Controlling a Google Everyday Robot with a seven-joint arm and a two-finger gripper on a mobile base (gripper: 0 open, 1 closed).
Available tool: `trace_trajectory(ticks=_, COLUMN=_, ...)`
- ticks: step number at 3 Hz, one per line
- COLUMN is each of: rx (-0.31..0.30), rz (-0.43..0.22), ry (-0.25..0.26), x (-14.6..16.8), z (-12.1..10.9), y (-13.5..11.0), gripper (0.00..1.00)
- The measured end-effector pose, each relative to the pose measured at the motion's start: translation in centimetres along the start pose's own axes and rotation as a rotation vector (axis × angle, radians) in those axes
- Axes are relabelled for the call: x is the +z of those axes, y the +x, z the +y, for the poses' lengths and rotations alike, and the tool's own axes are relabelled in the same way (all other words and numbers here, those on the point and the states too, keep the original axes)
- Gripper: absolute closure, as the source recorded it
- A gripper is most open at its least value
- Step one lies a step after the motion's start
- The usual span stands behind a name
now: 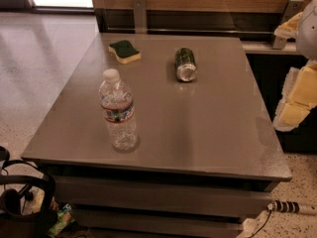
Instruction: Place green can upright
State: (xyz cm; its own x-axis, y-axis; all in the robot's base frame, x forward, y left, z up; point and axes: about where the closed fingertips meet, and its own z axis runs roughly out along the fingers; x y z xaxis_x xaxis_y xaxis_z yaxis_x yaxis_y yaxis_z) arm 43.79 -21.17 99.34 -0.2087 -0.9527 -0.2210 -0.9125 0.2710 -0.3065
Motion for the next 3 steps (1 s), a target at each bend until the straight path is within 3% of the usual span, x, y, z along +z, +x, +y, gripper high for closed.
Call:
trace_trajectory(ticks=1, rx=0.003, rz=-0.002, ry=0.001, x=0.0, z=-0.2, y=0.0, gripper=0.00)
trace_trajectory(ticks=2, rx=0.049, rz=-0.028, ry=0.013, x=-0.3, z=-3.2, y=-0.5, gripper=0.00)
trace_trajectory(ticks=3, rx=0.134, rz=-0.072, ry=-0.007, x=0.2, z=-7.0, y=-1.3, gripper=0.00)
